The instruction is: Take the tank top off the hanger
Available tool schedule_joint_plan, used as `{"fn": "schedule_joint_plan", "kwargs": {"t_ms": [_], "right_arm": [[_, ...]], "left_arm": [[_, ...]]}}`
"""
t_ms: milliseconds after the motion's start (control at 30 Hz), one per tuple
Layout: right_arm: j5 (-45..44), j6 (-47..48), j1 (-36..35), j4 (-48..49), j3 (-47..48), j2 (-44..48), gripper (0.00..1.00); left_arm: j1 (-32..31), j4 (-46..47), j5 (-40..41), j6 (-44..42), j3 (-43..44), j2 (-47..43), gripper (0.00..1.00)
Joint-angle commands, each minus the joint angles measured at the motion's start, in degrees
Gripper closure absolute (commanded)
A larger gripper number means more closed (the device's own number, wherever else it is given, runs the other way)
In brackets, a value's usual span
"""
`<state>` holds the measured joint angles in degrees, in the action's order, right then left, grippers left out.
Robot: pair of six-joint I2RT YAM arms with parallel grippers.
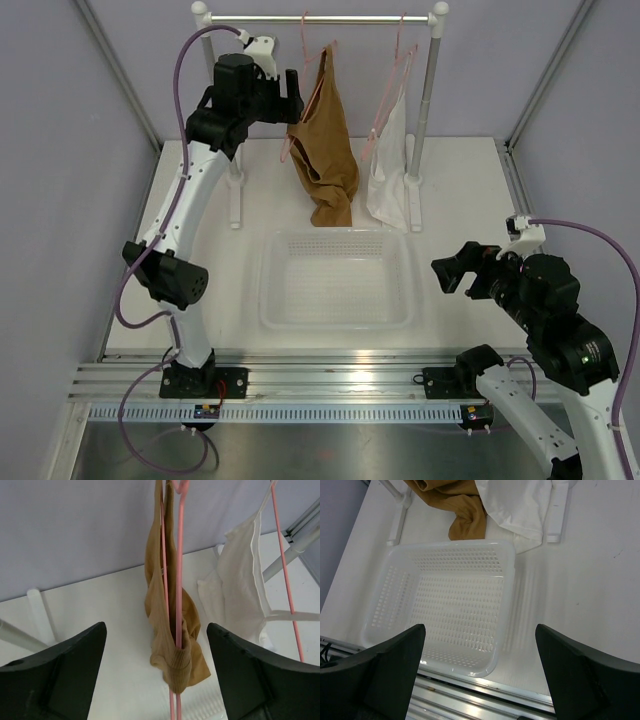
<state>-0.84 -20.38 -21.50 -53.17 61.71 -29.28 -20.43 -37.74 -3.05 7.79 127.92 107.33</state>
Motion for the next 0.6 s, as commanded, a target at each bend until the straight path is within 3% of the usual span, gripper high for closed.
{"fn": "schedule_joint_plan", "kwargs": {"t_ms": [0,167,200,300,567], "right_arm": [[3.04,0.17,-0.39,-0.01,0.87,-0.6,0.01],[4.18,0.25,-0.39,0.26,0.08,-0.78,0.0],[4.27,0.25,-0.39,0.43,-0.01,-0.87,0.0],[4.53,0.34,-0.39,0.7,-0.28,-0.87,0.01],[4.97,0.61,-0.39,1.57,-0.72,-2.1,0.01]], "left_arm": [[-0.23,5.57,-4.33,-1.46,5.92,2.96,0.2],[-0.23,6.18,-3.45,-1.82,9.81,7.36,0.4],[-0.23,6.79,-3.54,-1.73,9.63,7.46,0.47],[-0.23,7.68,-4.42,-1.46,10.59,8.86,0.52],[-0.32,7.59,-4.16,-0.59,11.92,9.66,0.99]]}}
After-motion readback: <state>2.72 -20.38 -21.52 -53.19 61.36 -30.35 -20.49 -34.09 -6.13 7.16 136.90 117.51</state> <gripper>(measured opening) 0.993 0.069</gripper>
